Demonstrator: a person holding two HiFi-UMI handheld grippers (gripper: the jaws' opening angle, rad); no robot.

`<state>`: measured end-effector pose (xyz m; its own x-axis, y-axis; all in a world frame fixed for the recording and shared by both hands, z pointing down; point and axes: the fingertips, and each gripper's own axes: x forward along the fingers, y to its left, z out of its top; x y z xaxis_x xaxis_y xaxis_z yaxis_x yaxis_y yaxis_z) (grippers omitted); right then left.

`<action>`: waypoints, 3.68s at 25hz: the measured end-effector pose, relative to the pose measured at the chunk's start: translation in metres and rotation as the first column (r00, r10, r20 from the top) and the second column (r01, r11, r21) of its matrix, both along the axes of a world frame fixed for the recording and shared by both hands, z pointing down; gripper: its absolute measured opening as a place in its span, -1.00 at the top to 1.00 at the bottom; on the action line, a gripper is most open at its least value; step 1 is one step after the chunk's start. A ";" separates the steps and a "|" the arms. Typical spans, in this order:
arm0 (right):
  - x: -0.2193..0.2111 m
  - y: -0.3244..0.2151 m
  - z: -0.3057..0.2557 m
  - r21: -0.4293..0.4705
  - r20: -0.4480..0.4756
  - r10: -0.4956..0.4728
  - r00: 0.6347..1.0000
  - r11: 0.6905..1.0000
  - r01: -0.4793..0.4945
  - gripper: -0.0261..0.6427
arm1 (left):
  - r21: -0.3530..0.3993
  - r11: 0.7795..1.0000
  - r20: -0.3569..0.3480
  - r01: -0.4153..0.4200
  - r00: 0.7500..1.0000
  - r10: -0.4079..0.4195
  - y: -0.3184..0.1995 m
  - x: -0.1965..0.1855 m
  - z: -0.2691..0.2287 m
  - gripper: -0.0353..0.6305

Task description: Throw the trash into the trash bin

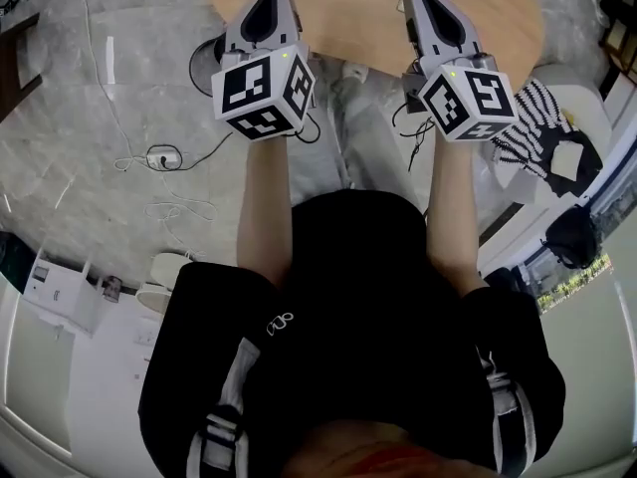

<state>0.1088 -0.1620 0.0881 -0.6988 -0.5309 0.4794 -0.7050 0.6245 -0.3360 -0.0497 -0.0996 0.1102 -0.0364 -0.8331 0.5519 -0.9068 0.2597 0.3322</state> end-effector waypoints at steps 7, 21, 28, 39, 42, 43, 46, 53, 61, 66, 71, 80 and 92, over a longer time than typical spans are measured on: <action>-0.036 -0.003 0.055 -0.042 -0.063 -0.053 0.997 0.998 0.051 0.89 | -0.047 0.999 -0.061 0.008 0.998 -0.011 0.003 -0.015 0.057 0.87; -0.077 -0.015 0.162 -0.082 -0.183 -0.176 0.967 0.983 0.163 0.89 | -0.130 0.985 -0.144 0.113 0.981 -0.132 0.018 -0.044 0.162 0.87; -0.102 -0.016 0.215 -0.087 -0.270 -0.278 0.922 0.961 0.264 0.88 | -0.154 0.978 -0.175 0.139 0.971 -0.166 0.027 -0.056 0.199 0.87; -0.124 -0.019 0.284 -0.092 -0.493 -0.501 0.711 0.843 0.530 0.81 | -0.178 0.973 -0.182 0.147 0.967 -0.179 0.033 -0.066 0.227 0.87; -0.130 -0.015 0.301 -0.130 -0.540 -0.577 0.613 0.777 0.616 0.52 | -0.188 0.971 -0.185 0.146 0.966 -0.181 0.035 -0.067 0.235 0.87; -0.132 -0.014 0.307 -0.141 -0.562 -0.597 0.573 0.751 0.645 0.50 | -0.191 0.971 -0.187 0.145 0.966 -0.181 0.036 -0.067 0.237 0.87; -0.135 -0.011 0.327 -0.167 -0.632 -0.637 0.441 0.667 0.726 0.36 | -0.201 0.969 -0.190 0.144 0.965 -0.183 0.042 -0.068 0.244 0.87; -0.140 -0.023 0.355 -0.210 -0.728 -0.642 0.239 0.542 0.814 0.27 | -0.222 0.962 -0.193 0.157 0.960 -0.201 0.055 -0.075 0.257 0.87; -0.141 -0.024 0.376 -0.314 -0.720 -0.689 0.086 0.434 0.844 0.27 | -0.232 0.956 -0.194 0.180 0.955 -0.227 0.066 -0.087 0.260 0.87; -0.142 -0.022 0.379 -0.352 -0.698 -0.714 0.062 0.417 0.838 0.27 | -0.235 0.951 -0.196 0.200 0.949 -0.248 0.074 -0.090 0.262 0.87; -0.138 -0.021 0.379 -0.337 -0.697 -0.712 0.086 0.431 0.837 0.28 | -0.232 0.950 -0.192 0.208 0.948 -0.254 0.081 -0.086 0.261 0.87; -0.136 0.004 0.361 -0.266 -0.674 -0.702 0.229 0.520 0.812 0.33 | -0.225 0.948 -0.185 0.226 0.945 -0.269 0.101 -0.076 0.254 0.87; -0.174 0.104 0.320 -0.181 -0.563 -0.750 0.347 0.522 0.834 0.33 | -0.211 0.912 -0.160 0.351 0.909 -0.386 0.167 -0.092 0.241 0.87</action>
<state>-0.0651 -0.0583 0.4083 -0.4796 0.0519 0.8759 0.1315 0.9912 0.0133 -0.1419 0.0674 0.3515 -0.1997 -0.6711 0.7139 -0.6573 0.6321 0.4104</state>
